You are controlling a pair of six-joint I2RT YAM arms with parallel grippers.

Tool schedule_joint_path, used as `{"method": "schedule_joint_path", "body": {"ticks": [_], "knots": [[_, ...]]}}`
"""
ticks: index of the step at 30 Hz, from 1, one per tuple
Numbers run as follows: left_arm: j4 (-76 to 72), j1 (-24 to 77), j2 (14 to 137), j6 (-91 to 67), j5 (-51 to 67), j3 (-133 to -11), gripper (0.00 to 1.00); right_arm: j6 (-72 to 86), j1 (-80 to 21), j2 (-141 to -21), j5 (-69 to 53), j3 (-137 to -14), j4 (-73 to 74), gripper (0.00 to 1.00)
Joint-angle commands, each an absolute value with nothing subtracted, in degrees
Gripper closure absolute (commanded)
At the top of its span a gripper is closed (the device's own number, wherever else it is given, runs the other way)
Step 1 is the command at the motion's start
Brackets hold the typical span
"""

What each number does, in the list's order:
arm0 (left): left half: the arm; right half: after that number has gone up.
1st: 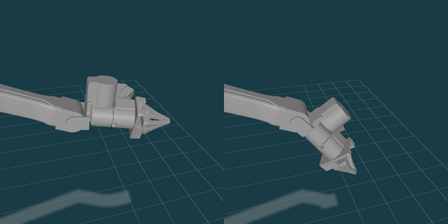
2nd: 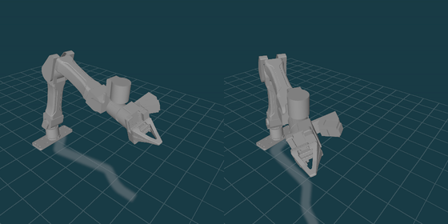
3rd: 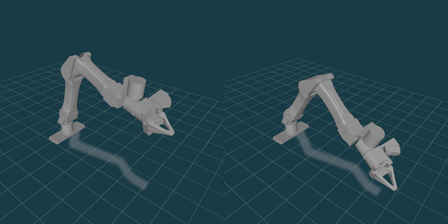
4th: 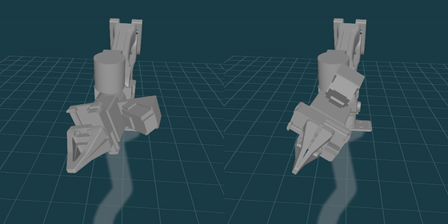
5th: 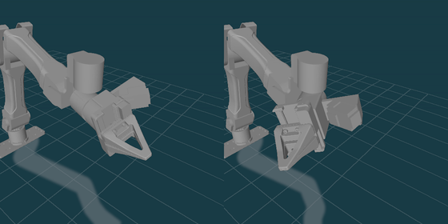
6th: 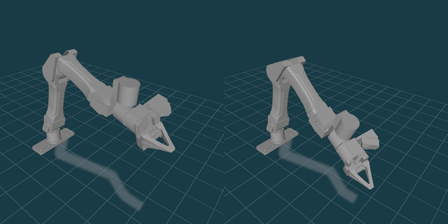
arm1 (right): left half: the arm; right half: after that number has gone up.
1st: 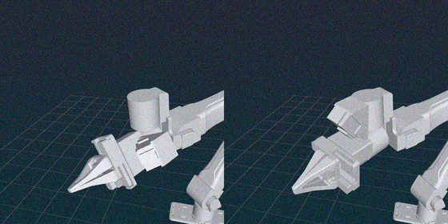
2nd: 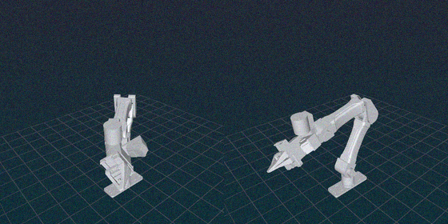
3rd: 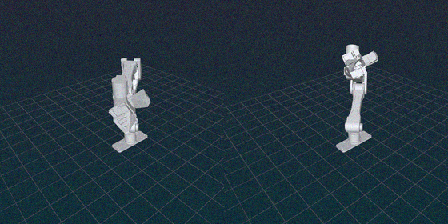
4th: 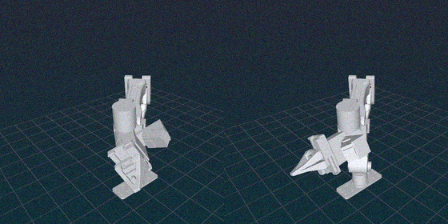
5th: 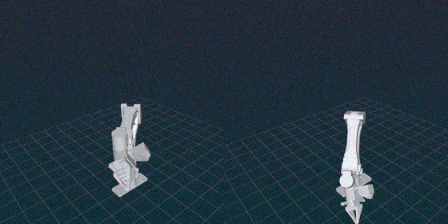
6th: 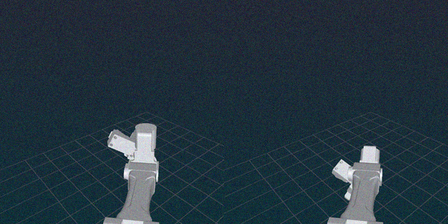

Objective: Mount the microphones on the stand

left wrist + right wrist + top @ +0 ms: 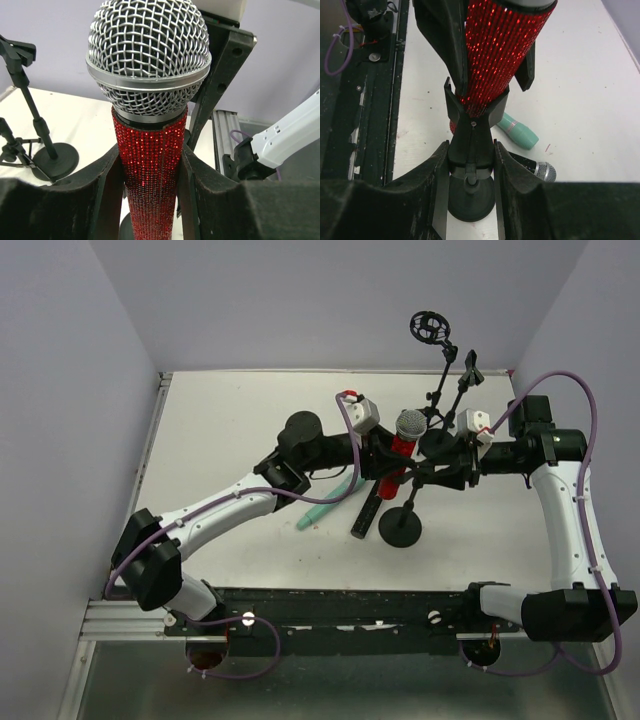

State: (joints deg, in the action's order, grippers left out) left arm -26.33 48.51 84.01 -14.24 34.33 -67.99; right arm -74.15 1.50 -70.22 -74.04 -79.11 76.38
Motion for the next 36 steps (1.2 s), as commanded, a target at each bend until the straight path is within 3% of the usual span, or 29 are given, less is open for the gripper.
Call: {"method": "schedule_joint_path", "body": {"ticks": [1,16,19,26,32,34,36], "knots": [[-35.76,49.39,85.16,-16.87,34.55,-65.92,1.00,-74.18,1.23,-69.79,-75.32,-78.22,81.30,0.82],[-49.65,51.59,86.57,-18.98,27.77,-61.79,1.00,-73.39,1.23,-70.05,-75.67,-77.43,81.30,0.81],[-50.97,51.68,86.57,-19.51,27.33,-61.00,1.00,-73.21,1.23,-69.96,-75.67,-77.17,81.30,0.71],[-52.47,51.68,86.05,-20.04,26.28,-59.59,1.00,-73.13,1.23,-69.52,-76.20,-76.82,81.30,0.31],[-52.82,51.68,85.60,-20.30,25.75,-58.98,0.99,-72.86,1.23,-69.35,-76.73,-76.64,81.30,0.13],[-52.82,51.68,85.43,-20.57,25.23,-58.63,0.91,-72.77,1.23,-69.17,-76.82,-76.73,81.12,0.10],[-53.00,51.68,84.99,-20.83,24.79,-58.19,0.74,-72.51,1.23,-69.08,-76.82,-76.73,81.12,0.07]]}}
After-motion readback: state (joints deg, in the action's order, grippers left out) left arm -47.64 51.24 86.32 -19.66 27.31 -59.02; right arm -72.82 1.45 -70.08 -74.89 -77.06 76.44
